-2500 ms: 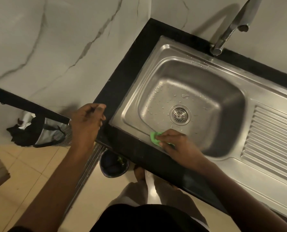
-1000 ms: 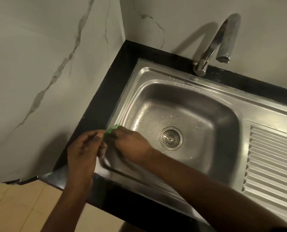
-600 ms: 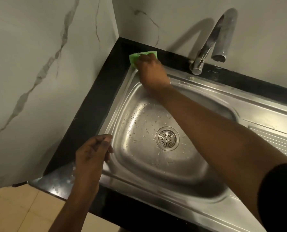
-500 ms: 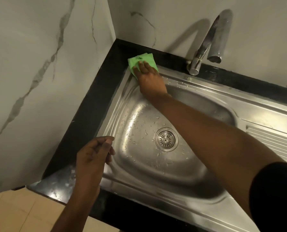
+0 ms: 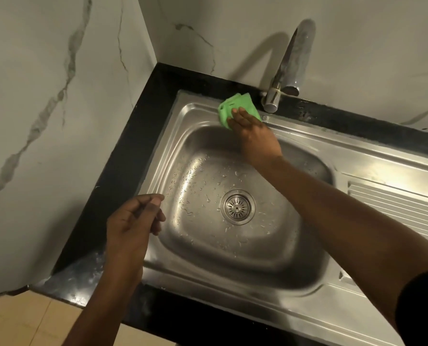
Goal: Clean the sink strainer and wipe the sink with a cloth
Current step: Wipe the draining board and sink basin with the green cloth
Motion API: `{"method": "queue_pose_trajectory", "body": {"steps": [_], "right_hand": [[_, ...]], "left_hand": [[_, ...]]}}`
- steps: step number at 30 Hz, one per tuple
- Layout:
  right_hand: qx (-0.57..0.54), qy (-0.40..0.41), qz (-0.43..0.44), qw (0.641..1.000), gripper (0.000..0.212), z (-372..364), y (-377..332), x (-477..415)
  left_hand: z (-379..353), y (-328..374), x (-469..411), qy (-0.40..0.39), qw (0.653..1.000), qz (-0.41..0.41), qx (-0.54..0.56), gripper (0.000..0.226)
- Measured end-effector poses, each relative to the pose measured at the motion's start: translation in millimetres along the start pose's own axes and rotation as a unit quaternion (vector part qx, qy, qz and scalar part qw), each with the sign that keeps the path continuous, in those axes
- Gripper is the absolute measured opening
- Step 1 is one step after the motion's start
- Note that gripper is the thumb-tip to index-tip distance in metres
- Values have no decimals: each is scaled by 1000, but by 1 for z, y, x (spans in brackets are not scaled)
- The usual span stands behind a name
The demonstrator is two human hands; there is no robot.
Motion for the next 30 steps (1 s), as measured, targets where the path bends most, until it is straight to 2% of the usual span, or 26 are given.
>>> {"method": "queue_pose_trajectory", "body": {"steps": [5, 8, 12, 17, 19, 21, 23, 25, 27, 30], "right_hand": [[7, 14, -69, 998, 68, 10, 60, 66], [-5, 53, -149, 987, 65, 21, 112, 124], [-8, 88, -261, 961, 58, 37, 165, 190], [-63, 163, -382, 907, 43, 35, 168, 194], [-81, 192, -383, 900, 43, 35, 151, 179], [-73, 183, -336, 921, 47, 31, 124, 157], [-51, 159, -282, 945, 35, 24, 92, 128], [-52, 151, -264, 951, 28, 21, 63, 98], [-58, 124, -238, 962, 29, 15, 39, 71], [-63, 90, -204, 973, 41, 11, 15, 44]], "left_hand": [[-11, 1, 3, -24, 1000, -8, -3, 24], [-22, 1, 5, -45, 999, -15, 2, 24], [-36, 3, 8, -65, 998, -21, 6, 16], [-43, 2, 13, -82, 996, -34, 9, 15], [-45, -1, 14, -85, 996, -30, 10, 16], [-46, -3, 14, -86, 996, -25, 5, 17], [-45, -3, 15, -84, 996, -27, 1, 21], [-43, -1, 16, -79, 996, -32, -4, 22], [-40, 0, 18, -73, 997, -34, -4, 19], [-36, 3, 20, -64, 998, -28, 5, 11]]}}
Point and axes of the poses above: each hand's wrist, its own x-axis away from the middle knuckle, its own z-axis out of the back of the hand, y = z × x, the point moved 6 cm from there along -x, towards the middle knuckle, and after that the axes turned 6 degrees about -x, right-handed, at the moved point
